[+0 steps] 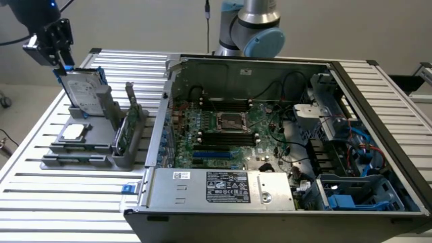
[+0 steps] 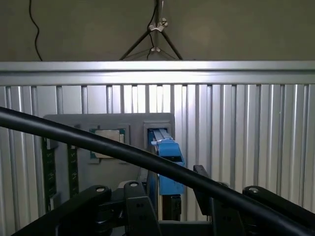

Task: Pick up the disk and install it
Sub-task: 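Pick up the disk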

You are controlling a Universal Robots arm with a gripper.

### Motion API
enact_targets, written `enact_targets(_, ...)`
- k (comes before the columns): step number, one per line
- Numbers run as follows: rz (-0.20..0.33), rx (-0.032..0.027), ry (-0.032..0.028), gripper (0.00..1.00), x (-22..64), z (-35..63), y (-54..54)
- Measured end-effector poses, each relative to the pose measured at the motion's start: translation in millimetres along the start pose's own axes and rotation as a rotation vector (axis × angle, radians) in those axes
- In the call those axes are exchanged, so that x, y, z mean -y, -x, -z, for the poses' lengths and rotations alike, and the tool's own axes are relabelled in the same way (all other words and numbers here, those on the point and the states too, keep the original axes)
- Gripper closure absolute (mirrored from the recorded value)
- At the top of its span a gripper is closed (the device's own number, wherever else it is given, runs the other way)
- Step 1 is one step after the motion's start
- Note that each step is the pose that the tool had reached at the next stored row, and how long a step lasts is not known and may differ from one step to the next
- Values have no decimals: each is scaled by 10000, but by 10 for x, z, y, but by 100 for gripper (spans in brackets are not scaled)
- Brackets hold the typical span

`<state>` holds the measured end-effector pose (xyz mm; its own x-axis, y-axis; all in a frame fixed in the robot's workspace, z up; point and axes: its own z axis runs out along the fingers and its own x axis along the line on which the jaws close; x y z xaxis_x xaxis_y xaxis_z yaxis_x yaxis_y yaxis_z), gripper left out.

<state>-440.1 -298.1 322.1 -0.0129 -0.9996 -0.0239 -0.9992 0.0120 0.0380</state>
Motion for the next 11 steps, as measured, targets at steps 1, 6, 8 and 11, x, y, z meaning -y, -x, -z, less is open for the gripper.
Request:
enact_targets(1,36,-2,1,51,1,-18,0)
enact_targets(6,228,-9,6,51,4,-110,-2)
enact_targets(8,292,-11,7,51,6,-147,-3)
enact_targets(11,360,-14,10,51,6,-200,-2)
